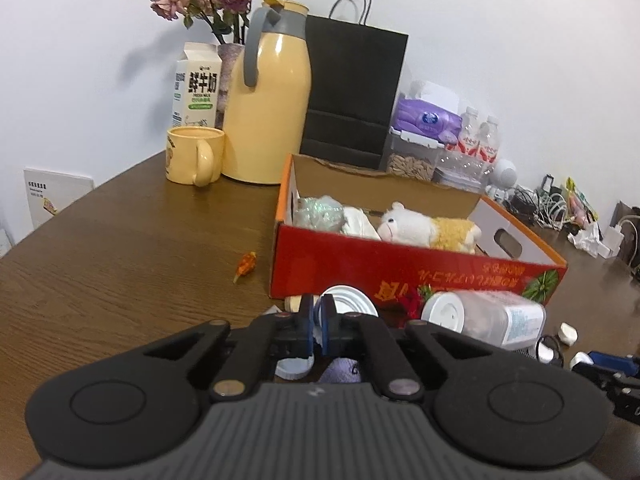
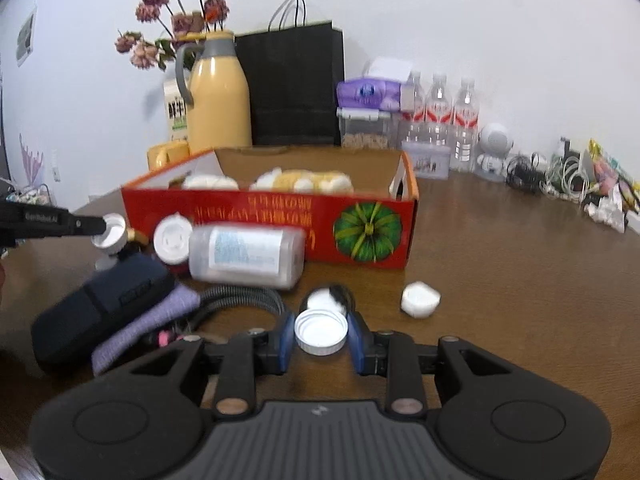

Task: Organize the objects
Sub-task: 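Drop both white caps into the box by opening both tools, then move the right tool to the small white cap and grasp it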

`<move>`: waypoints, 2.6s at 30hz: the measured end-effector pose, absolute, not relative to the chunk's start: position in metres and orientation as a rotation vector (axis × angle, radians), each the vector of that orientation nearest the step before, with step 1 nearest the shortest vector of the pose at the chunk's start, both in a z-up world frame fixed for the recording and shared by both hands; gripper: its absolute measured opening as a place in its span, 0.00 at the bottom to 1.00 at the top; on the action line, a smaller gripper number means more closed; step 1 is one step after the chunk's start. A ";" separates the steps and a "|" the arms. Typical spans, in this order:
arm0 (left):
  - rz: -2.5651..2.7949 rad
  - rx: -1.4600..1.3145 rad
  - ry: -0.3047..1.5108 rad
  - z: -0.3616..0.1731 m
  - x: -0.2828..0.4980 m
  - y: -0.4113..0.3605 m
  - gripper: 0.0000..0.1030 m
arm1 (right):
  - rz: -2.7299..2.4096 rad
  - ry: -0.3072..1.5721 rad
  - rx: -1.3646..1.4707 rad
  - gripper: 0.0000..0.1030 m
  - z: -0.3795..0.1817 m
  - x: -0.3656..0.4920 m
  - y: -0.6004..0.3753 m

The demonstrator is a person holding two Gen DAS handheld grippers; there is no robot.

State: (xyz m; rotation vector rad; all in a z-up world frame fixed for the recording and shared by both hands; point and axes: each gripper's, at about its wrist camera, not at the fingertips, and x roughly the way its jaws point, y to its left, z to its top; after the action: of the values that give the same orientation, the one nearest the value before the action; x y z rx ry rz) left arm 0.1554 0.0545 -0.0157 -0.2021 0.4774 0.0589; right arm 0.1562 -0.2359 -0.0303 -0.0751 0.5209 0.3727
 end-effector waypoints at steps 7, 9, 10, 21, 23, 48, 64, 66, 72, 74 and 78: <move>0.023 -0.206 0.410 0.019 0.158 0.052 0.04 | 0.383 0.408 -0.103 0.26 0.009 0.167 -0.228; 0.016 -0.195 0.380 0.031 0.163 0.049 0.04 | 0.385 0.380 -0.105 0.26 0.019 0.176 -0.224; 0.010 -0.192 0.367 0.037 0.167 0.047 0.04 | 0.387 0.365 -0.102 0.26 0.024 0.182 -0.222; -0.001 -0.213 0.322 0.059 0.244 0.030 0.04 | 0.364 0.353 -0.036 0.26 0.039 0.281 -0.195; 0.007 -0.220 0.326 0.056 0.259 0.032 0.04 | 0.354 0.358 -0.011 0.26 0.032 0.294 -0.195; 0.073 -0.114 0.375 0.020 0.268 0.018 1.00 | 0.300 0.401 -0.050 0.97 0.000 0.295 -0.192; 0.084 -0.112 0.361 0.020 0.263 0.015 1.00 | 0.307 0.394 -0.057 1.00 0.000 0.290 -0.190; 0.083 -0.114 0.360 0.020 0.262 0.015 1.00 | 0.306 0.388 -0.059 1.00 0.001 0.288 -0.189; 0.084 -0.112 0.328 0.026 0.251 0.015 1.00 | 0.309 0.357 -0.054 1.00 0.009 0.279 -0.194; 0.092 -0.114 0.309 0.029 0.245 0.016 1.00 | 0.307 0.348 -0.052 1.00 0.010 0.276 -0.196; 0.097 -0.125 0.303 0.033 0.234 0.021 1.00 | 0.309 0.345 -0.053 1.00 0.012 0.267 -0.202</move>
State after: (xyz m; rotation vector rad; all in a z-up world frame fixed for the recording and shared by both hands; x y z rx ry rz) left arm 0.2343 0.0212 0.0334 -0.1255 0.3028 0.0975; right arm 0.2673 -0.2017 0.0121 -0.0533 0.3448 0.3088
